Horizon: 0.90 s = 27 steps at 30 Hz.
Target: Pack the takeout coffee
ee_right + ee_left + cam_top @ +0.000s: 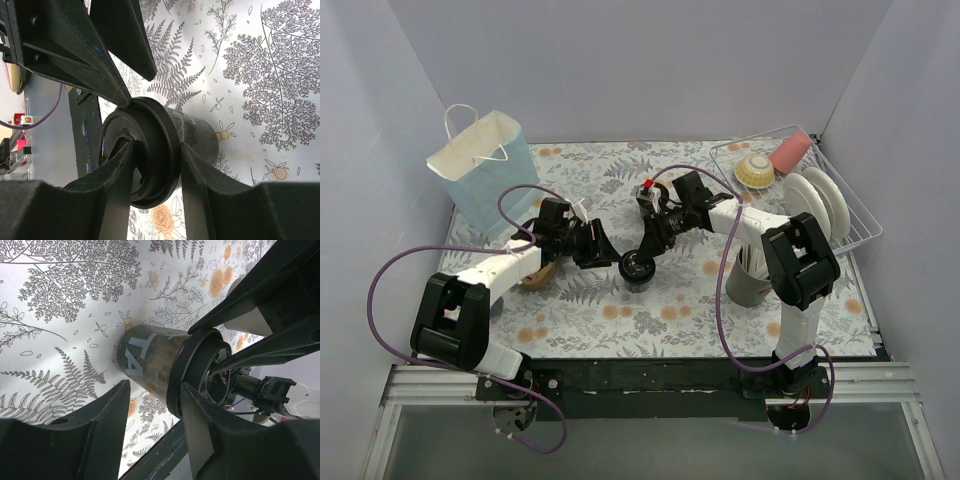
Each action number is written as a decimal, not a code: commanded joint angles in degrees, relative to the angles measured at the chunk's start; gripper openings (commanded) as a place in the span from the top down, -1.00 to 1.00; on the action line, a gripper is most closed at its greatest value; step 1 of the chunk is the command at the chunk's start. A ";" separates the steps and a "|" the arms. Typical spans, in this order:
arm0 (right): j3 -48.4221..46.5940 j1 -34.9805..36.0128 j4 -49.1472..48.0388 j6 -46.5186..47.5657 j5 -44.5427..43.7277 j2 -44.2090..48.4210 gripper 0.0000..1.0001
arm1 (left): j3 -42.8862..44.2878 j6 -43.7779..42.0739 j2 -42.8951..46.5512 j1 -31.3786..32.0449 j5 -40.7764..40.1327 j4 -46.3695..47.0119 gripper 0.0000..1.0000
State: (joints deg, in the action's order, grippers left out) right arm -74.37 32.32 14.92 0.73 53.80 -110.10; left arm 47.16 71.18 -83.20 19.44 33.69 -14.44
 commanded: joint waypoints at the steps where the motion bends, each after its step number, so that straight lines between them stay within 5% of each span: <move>1: 3.61 1.00 5.13 5.07 -10.12 -4.24 0.32 | -3.20 1.33 -1.26 0.33 -4.85 0.55 0.18; 8: 7.04 0.91 1.88 5.07 -10.73 -4.51 0.35 | -10.14 5.11 -0.39 0.42 -9.08 2.21 0.39; 17: 8.28 0.82 0.11 4.80 -10.21 -4.86 0.36 | -15.87 9.94 1.10 2.27 -12.34 4.33 0.42; 27: 1.16 0.91 7.14 7.44 -9.59 -5.29 0.31 | -1.64 6.36 7.53 2.44 -12.33 -5.15 0.00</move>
State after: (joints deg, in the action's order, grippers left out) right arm -74.24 32.23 13.37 2.04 55.64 -110.74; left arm 39.88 82.21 -76.62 21.41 26.28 -8.84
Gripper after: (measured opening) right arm 0.447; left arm 0.469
